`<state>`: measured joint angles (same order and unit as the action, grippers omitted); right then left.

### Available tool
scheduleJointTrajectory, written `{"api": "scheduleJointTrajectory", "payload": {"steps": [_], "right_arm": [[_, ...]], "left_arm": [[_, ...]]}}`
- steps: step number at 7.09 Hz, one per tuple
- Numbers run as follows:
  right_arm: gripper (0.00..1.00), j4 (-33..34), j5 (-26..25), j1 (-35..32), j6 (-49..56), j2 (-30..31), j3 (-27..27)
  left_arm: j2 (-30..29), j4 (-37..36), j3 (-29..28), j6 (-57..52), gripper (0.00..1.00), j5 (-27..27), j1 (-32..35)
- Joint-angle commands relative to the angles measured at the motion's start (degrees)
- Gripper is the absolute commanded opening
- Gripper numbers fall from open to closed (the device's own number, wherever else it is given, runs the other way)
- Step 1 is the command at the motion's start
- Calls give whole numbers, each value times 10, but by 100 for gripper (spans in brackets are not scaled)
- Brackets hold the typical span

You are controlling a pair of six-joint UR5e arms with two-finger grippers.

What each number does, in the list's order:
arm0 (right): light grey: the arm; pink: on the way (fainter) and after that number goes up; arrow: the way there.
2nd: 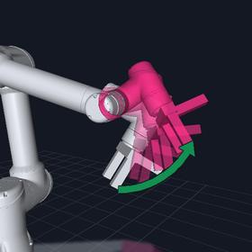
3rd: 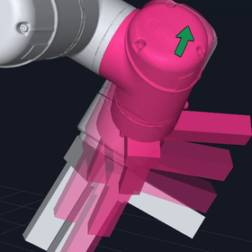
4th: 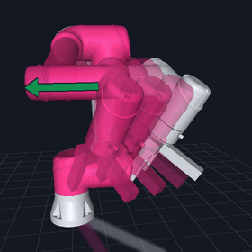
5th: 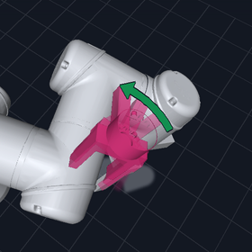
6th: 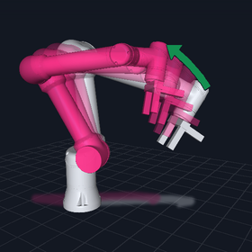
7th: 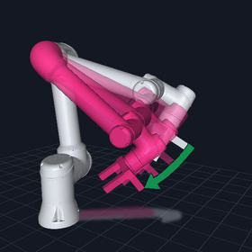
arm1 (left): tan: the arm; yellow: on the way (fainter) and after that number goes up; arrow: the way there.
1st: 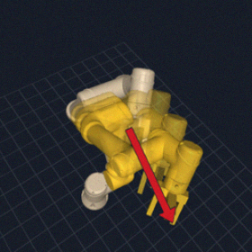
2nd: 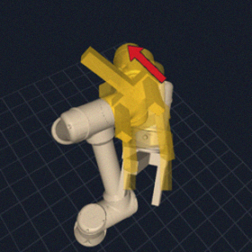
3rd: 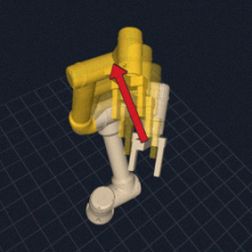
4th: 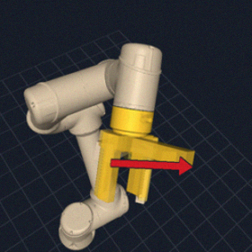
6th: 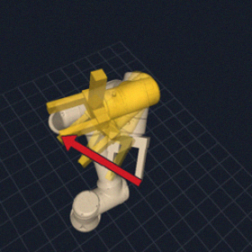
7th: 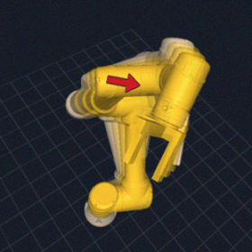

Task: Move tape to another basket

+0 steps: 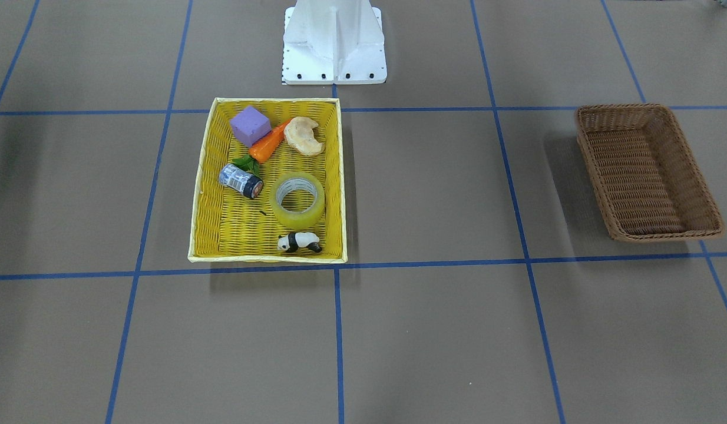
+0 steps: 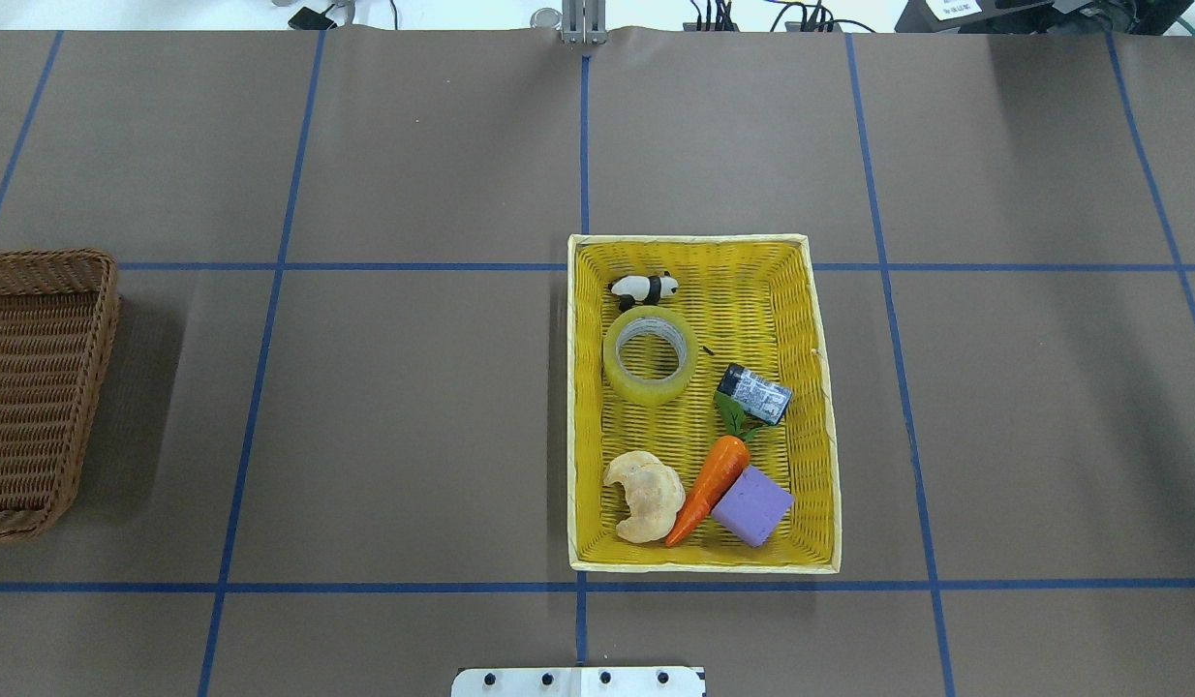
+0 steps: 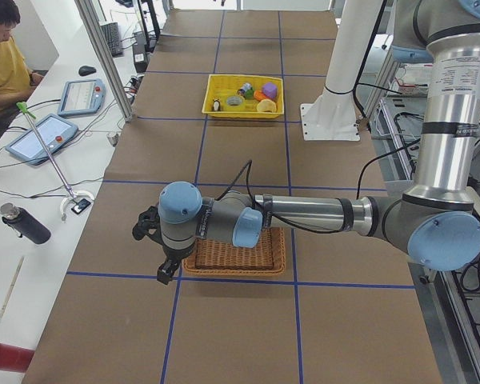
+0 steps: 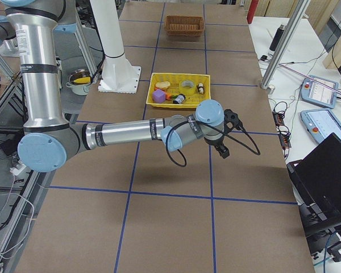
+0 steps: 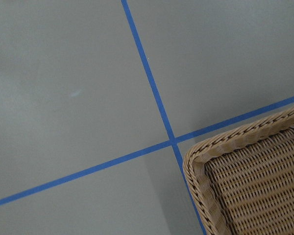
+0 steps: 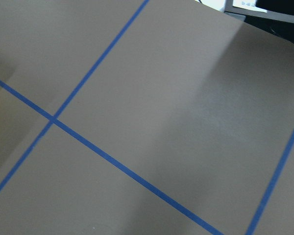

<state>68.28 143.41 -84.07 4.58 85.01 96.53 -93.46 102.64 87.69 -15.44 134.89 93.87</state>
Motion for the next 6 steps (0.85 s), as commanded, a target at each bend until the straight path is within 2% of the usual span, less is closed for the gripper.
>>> {"api": "scheduleJointTrajectory", "payload": {"steps": [1, 2, 3, 5, 6], "right_arm": [[99, -3, -11, 90, -146, -54, 48], [99, -3, -47, 151, -240, -76, 76], [99, -3, -113, 215, -336, -111, 94], [99, 5, -236, 334, -427, -158, 94], [95, 7, -266, 371, -453, -165, 91]], "left_arm": [[0, 24, -15, 0, 99, 2, 0], [0, 26, -19, 0, 99, 3, 0], [2, 37, -24, 0, 98, 3, 0], [1, 46, -34, 0, 99, 3, 0], [1, 46, -34, 1, 99, 3, 0]]}}
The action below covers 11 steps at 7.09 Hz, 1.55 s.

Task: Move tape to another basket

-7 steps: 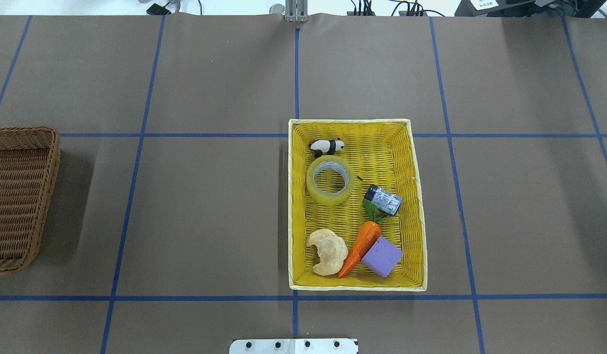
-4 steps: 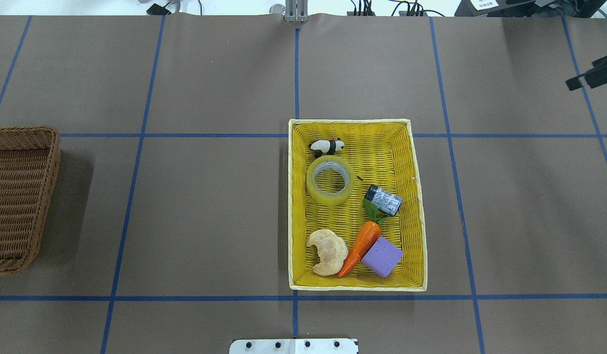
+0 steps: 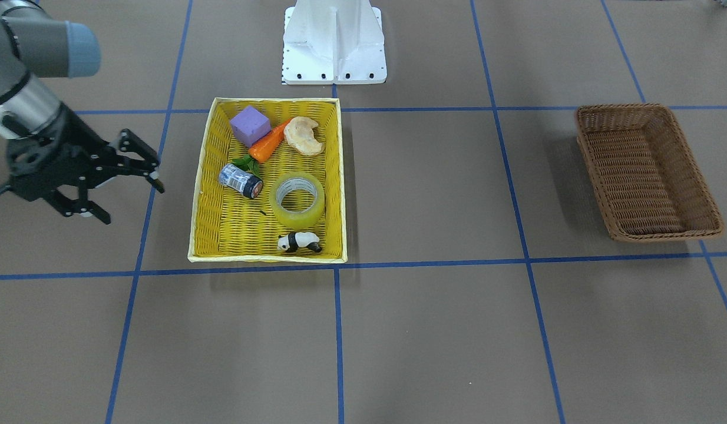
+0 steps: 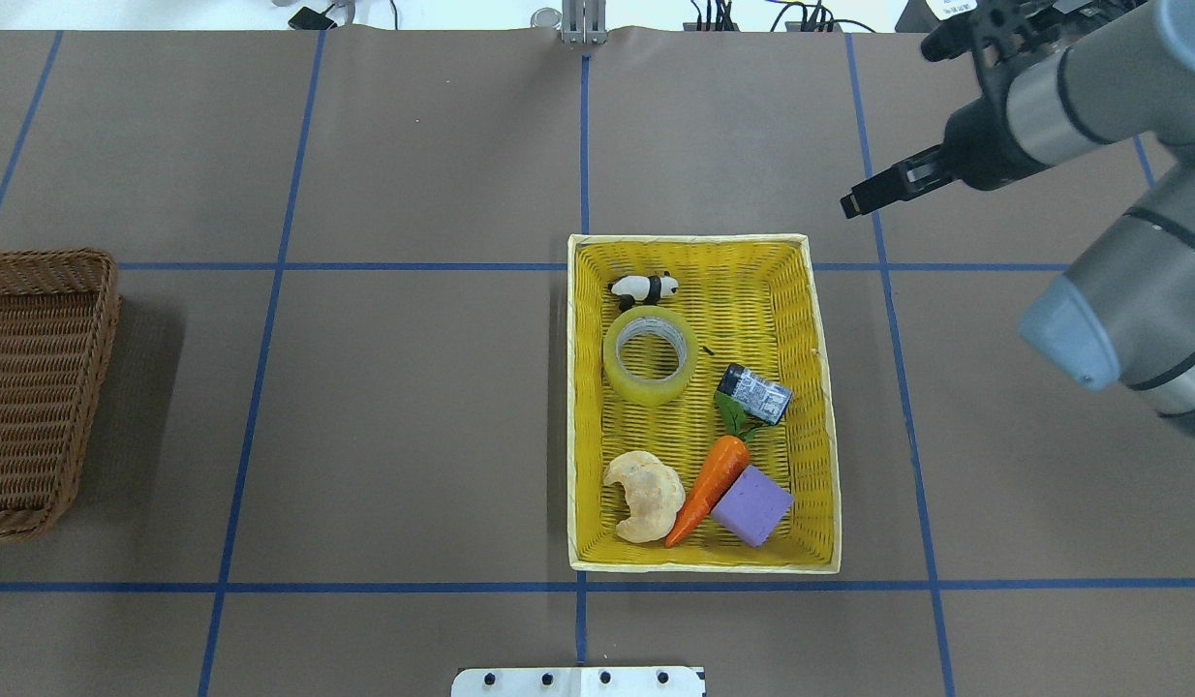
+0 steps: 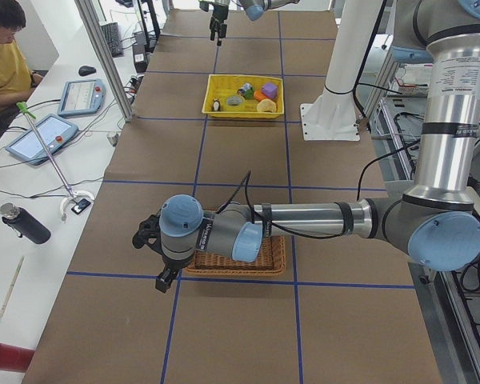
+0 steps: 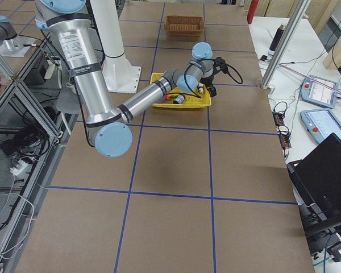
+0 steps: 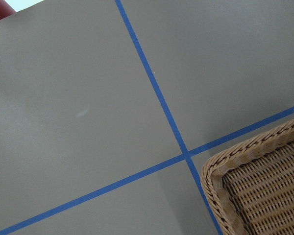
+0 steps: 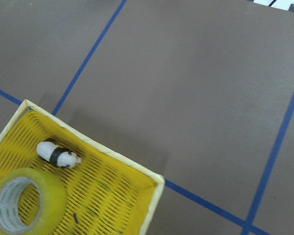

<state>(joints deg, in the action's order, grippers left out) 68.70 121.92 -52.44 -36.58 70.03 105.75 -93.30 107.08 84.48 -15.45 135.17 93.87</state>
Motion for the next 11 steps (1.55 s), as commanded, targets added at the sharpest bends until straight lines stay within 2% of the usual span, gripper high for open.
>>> {"api": "scheduleJointTrajectory", "payload": {"steps": [1, 2, 3, 5, 7, 9, 10, 11], "right_arm": [[94, 43, -77, 81, -56, -36, -3], [94, 110, -122, 114, -67, -67, -3], [95, 137, -162, 155, -86, -83, -11], [94, 138, -178, 196, -126, -103, -47], [81, 138, -179, 204, -125, -103, -63], [72, 139, -178, 204, -120, -145, -117], [62, 139, -176, 205, -119, -149, -121], [59, 139, -177, 209, -118, -145, -121]], "left_arm": [[0, 1, -4, 0, 99, 0, 0], [0, 13, -14, 0, 99, 0, -1], [0, 42, -34, 1, 99, 0, -1], [-1, 72, -59, 1, 99, 0, 0], [0, 72, -59, 1, 99, 0, 0], [0, 72, -60, 1, 99, 0, 0], [0, 72, -60, 1, 99, 0, 0], [0, 72, -60, 1, 99, 0, 0]]}}
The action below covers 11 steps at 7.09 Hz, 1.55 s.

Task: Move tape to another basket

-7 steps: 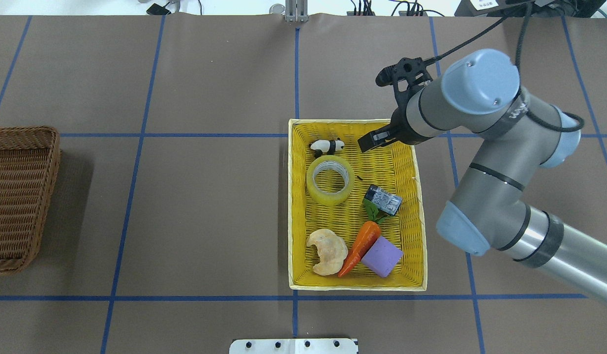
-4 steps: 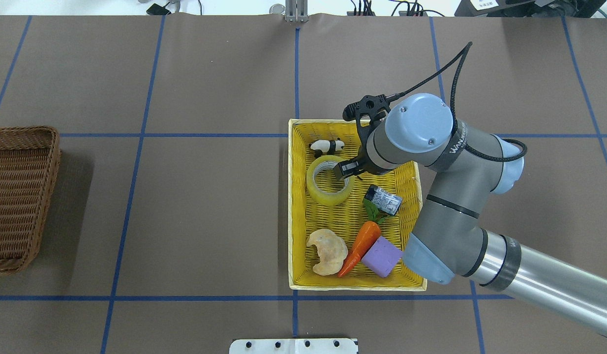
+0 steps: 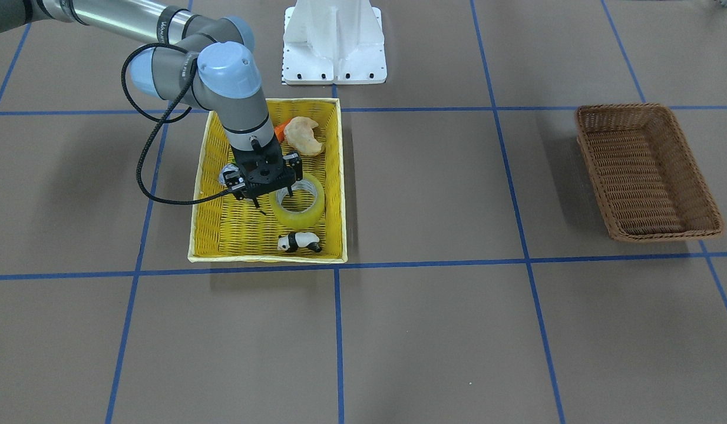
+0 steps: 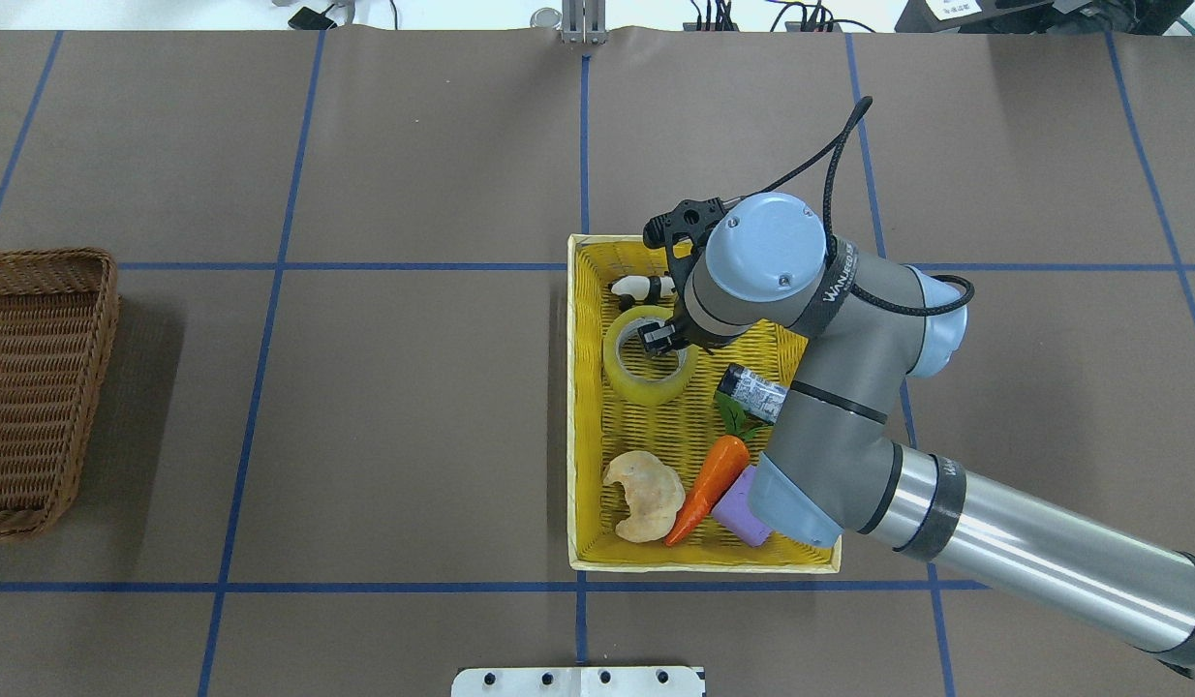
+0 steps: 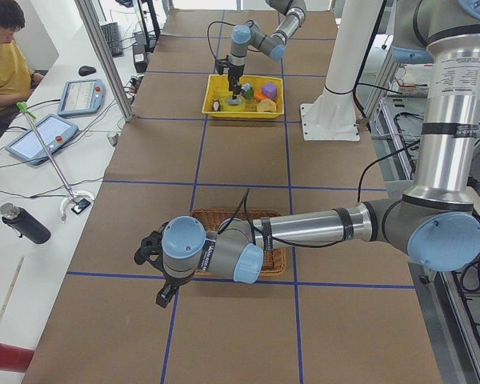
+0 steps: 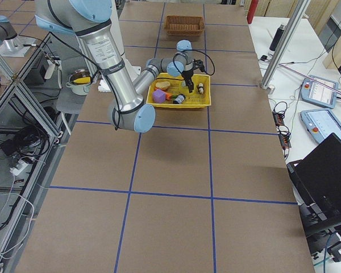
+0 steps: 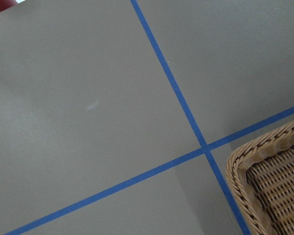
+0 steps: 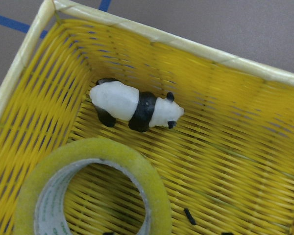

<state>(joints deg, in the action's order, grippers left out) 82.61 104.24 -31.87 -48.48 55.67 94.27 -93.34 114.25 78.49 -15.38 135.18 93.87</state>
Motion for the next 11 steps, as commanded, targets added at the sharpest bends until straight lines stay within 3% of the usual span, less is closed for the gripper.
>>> {"api": "scheduleJointTrajectory", "payload": {"steps": [1, 2, 3, 5, 7, 9, 11], "right_arm": [[59, -1, 0, 4, 1, -1, -10], [57, -1, 0, 4, 2, -3, -15], [46, -1, 0, 4, 2, -4, -15], [0, 0, 1, 3, 13, -3, -10], [0, 2, 6, -12, 15, 2, 5], [0, 32, 10, -30, 15, 7, 76], [0, 26, 8, -39, 4, -16, 85]], "left_arm": [[0, 0, 0, 0, 98, 0, 0], [0, 0, 1, 0, 99, 0, 0], [0, 0, 0, 0, 99, 0, 0], [0, 0, 1, 0, 99, 0, 0], [0, 0, 2, 0, 99, 1, 0], [0, 0, 3, -1, 99, 1, -1], [-3, 2, 9, -2, 99, 2, 0]]}}
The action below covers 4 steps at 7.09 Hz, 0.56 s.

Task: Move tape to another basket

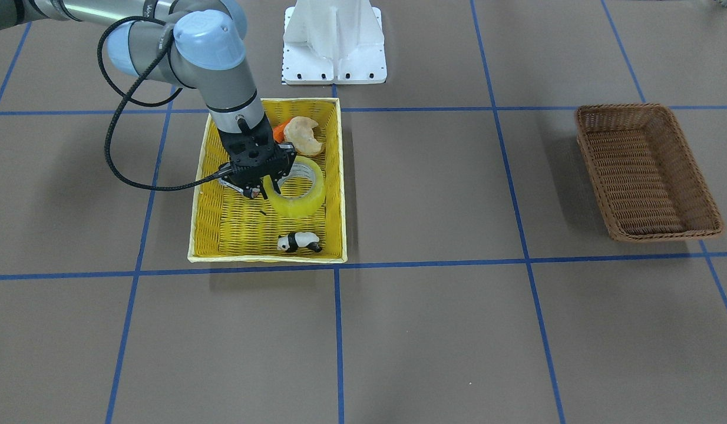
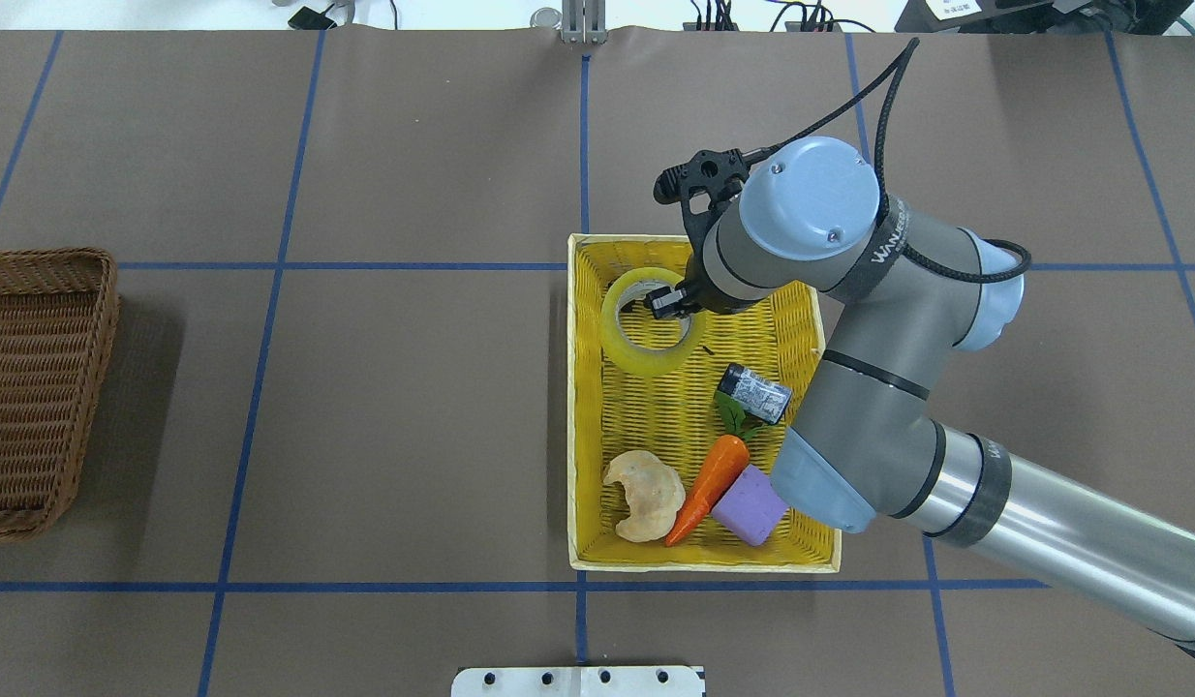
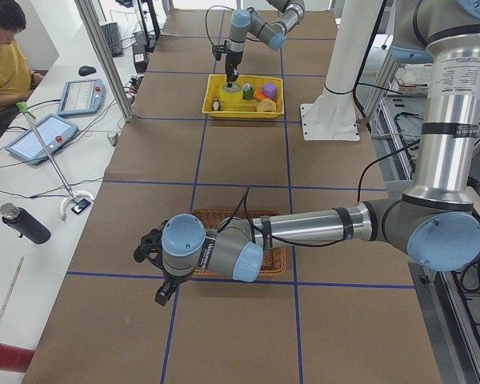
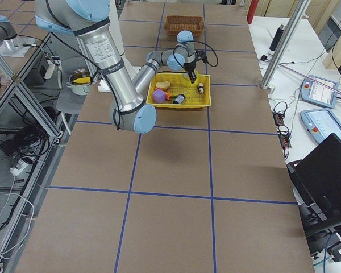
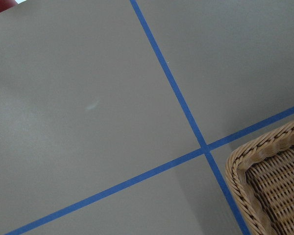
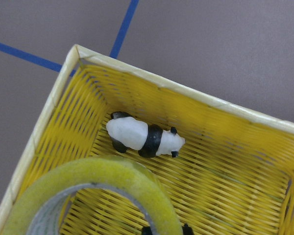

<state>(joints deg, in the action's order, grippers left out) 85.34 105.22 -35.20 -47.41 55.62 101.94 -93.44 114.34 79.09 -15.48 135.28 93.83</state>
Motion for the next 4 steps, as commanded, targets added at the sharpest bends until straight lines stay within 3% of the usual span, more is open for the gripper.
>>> {"api": "scheduleJointTrajectory", "payload": {"steps": [1, 4], "right_arm": [[0, -3, -4, -5, -33, -28, 8], [0, -3, -33, 5, -92, -87, -5]], "left_arm": [[-2, 28, 7, -1, 99, 7, 0], [-22, 75, 9, 1, 98, 31, -27]]}}
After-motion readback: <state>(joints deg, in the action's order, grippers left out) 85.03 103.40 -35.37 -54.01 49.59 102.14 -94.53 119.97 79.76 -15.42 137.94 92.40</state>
